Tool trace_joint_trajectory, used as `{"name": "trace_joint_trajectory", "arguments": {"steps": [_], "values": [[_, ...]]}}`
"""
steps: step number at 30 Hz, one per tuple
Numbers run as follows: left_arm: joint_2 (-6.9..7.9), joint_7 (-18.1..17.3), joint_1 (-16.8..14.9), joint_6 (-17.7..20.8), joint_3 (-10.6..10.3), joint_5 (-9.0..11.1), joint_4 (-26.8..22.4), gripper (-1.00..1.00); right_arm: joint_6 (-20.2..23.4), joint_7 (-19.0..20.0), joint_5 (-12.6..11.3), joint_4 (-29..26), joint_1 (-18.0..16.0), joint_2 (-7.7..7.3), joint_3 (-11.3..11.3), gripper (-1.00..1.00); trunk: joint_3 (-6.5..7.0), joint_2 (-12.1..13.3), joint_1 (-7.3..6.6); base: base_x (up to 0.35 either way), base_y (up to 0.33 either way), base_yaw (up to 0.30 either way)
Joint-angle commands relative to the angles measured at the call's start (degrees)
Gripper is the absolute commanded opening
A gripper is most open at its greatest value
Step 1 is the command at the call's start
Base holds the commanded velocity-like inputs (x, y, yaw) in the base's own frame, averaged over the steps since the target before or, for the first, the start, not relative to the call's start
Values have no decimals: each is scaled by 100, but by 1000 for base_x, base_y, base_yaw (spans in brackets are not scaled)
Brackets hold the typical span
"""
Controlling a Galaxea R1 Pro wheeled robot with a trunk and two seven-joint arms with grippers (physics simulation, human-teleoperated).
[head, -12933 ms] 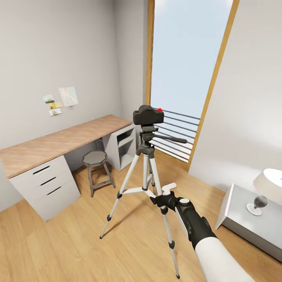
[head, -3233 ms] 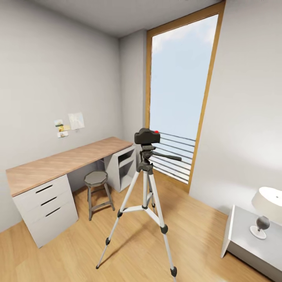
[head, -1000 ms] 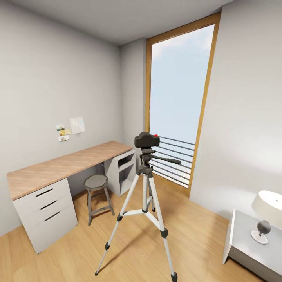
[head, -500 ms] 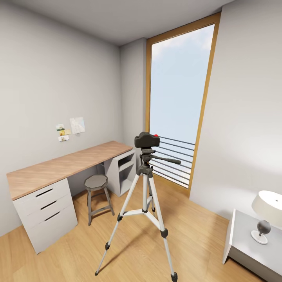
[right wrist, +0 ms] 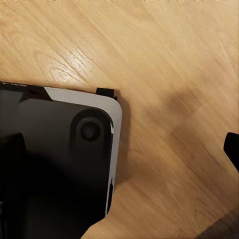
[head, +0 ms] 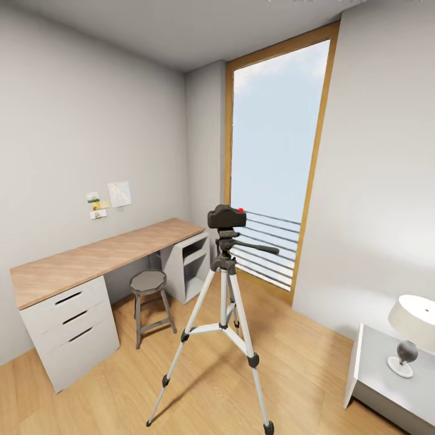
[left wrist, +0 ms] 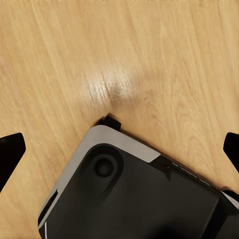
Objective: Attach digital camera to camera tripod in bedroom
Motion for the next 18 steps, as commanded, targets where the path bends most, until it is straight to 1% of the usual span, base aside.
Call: {"name": "trace_joint_trajectory", "arguments": {"steps": [1, 18], "values": [[0, 18, 1, -4, -47, 42, -6, 100, -28, 8, 52, 18, -7, -2, -13, 100, 6, -3, 2, 0, 0, 0], [5, 18, 1, -4, -41, 46, -4, 100, -29, 8, 48, 18, -7, -1, -7, 100, 144, -3, 2, 0, 0, 0]]}}
